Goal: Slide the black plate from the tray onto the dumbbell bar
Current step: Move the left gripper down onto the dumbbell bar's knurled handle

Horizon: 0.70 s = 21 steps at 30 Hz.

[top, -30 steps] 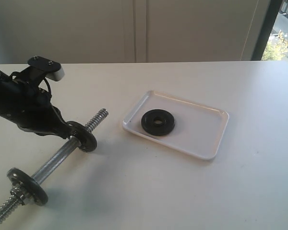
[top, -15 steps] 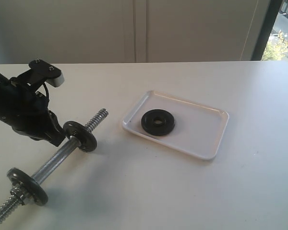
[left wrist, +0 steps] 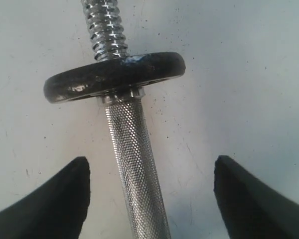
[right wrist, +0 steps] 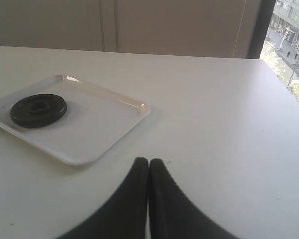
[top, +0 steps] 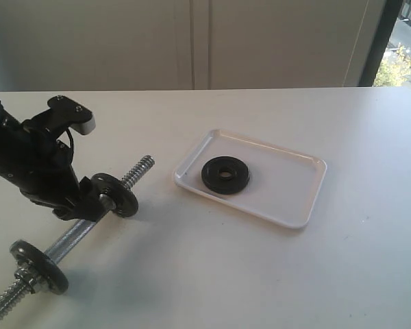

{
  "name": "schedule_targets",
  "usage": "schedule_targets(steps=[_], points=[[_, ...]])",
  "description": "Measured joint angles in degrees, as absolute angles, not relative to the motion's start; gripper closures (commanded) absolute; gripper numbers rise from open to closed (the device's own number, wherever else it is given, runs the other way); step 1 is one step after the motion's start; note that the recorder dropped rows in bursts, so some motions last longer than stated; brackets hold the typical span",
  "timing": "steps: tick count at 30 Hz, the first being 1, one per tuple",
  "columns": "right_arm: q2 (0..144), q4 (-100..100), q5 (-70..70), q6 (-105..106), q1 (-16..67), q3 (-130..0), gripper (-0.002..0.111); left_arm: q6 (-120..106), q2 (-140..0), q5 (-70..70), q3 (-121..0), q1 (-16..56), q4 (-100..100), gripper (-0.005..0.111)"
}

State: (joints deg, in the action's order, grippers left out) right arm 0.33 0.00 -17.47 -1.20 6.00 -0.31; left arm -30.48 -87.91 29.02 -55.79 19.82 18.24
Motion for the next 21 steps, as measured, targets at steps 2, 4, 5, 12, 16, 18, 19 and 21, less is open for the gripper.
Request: schedule_targets(steps=[2, 4, 5, 12, 16, 18, 19, 21], points=[[0.3, 0.0, -17.5, -1.2, 6.0, -0.3, 0.108, -30.5, -88.9, 28.8, -55.8, 19.8, 18.2, 0.034], [0.3, 0.0, -17.5, -1.2, 6.0, -0.3, 0.108, -30.5, -89.8, 28.3, -55.8, 19.8, 18.2, 0.034], [0.3, 0.0, -17.5, -1.2, 6.0, -0.3, 0.108, -30.5, -90.3, 27.9, -55.8, 19.8, 18.2, 0.034], [0.3, 0.0, -17.5, -1.3, 6.0, -0.3, 0.108, -30.5, -93.1, 26.4, -55.8, 19.8, 18.2, 0.034], [0.3, 0.0, -17.4, -1.3, 6.0, -0.3, 0.108, -30.5, -95.0, 26.0, -55.8, 19.8, 18.2, 0.034], [0.3, 0.0, -17.4, -1.3, 6.0, -0.3, 0.108, -30.5, -95.8, 25.9, -55.8, 19.8, 18.2, 0.034], [0.3, 0.0, -17.4, -1.3, 6.0, -0.3, 0.108, -30.5, -96.1, 25.8, -55.8, 19.8, 18.2, 0.034], [0.3, 0.0, -17.3, -1.3, 6.0, -0.3, 0.108, -30.5, -97.3, 25.4, -55.8, 19.8, 18.2, 0.034]])
